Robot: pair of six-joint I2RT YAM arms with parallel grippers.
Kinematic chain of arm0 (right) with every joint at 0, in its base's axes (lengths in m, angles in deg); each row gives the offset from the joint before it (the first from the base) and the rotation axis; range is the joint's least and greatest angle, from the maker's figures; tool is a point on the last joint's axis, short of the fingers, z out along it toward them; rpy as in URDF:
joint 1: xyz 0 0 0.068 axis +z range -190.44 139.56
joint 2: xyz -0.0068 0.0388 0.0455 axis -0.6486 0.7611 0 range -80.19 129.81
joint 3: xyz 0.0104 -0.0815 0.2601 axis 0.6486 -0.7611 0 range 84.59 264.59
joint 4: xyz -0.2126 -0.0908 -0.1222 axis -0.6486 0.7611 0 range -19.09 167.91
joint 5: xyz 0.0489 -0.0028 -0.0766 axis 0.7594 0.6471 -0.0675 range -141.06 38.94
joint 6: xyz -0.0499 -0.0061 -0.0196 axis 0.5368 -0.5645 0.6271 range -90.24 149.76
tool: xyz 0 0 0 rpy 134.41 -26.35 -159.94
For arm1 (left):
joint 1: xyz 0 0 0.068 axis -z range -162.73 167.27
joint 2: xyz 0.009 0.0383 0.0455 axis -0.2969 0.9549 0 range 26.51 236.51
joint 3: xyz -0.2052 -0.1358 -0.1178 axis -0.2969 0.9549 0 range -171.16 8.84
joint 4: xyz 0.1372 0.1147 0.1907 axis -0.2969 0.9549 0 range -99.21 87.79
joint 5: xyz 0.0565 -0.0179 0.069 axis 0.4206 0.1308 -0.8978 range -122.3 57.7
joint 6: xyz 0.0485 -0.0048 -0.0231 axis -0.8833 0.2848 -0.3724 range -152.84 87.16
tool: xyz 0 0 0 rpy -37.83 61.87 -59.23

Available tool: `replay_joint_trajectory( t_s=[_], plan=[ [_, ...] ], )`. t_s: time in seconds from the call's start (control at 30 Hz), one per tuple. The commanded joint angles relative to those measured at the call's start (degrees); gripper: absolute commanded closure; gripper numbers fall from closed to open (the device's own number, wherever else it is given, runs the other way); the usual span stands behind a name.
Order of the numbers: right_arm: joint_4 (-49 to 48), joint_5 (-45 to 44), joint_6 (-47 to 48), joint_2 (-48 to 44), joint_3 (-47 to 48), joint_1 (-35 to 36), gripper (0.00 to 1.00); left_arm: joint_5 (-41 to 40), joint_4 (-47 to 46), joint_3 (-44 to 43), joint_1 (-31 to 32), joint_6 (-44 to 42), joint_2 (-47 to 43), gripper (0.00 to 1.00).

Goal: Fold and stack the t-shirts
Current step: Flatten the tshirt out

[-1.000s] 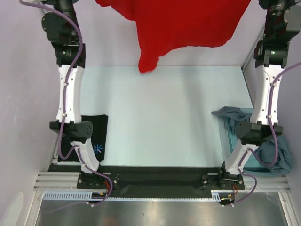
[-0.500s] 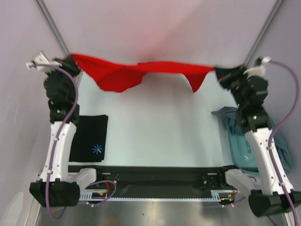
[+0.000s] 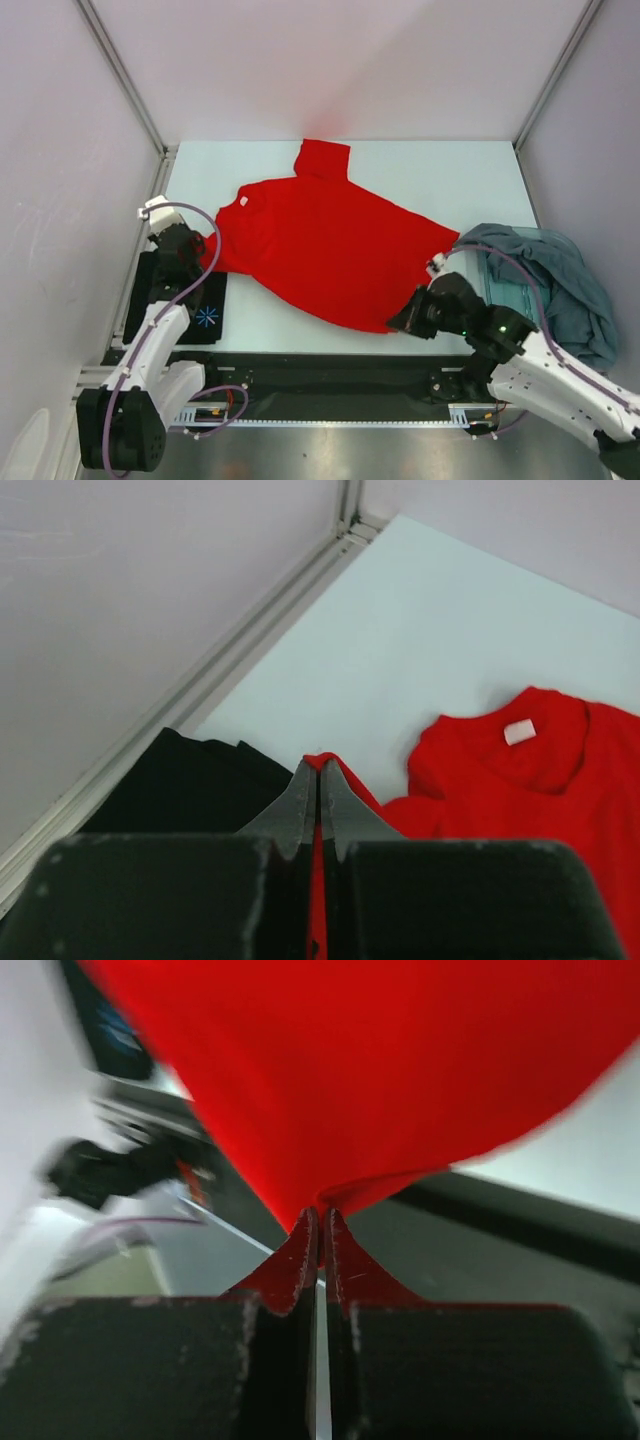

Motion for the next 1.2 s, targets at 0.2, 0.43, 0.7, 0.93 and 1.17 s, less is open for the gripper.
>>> replay_joint_trajectory(
  t_s=[0.2, 0.43, 0.7, 0.93, 1.17],
  plan=[
    [-6.4, 3.2, -0.2, 15.7, -3.3, 5.1, 0.96, -5.5, 8.2, -8.5, -1.2, 4.7, 9.0, 1.0],
    [-8.4, 9.9, 2.8, 17.8, -5.3, -2.8, 0.99, 5.0, 9.1, -9.8, -1.3, 5.7, 8.2, 1.0],
    [-7.7, 15.7, 7.5, 20.2, -3.8, -10.9, 1.0, 10.4, 12.9, -11.9, -0.8, 8.7, 10.6, 1.0],
    [-3.1, 18.5, 11.4, 24.8, -0.9, -15.6, 1.0, 13.3, 13.0, -17.4, 2.3, 6.6, 16.2, 1.0],
    [1.4, 18.1, 15.8, 27.0, 3.1, -22.1, 1.0, 13.6, 15.9, -26.6, 5.1, 7.9, 27.2, 1.0]
  ],
)
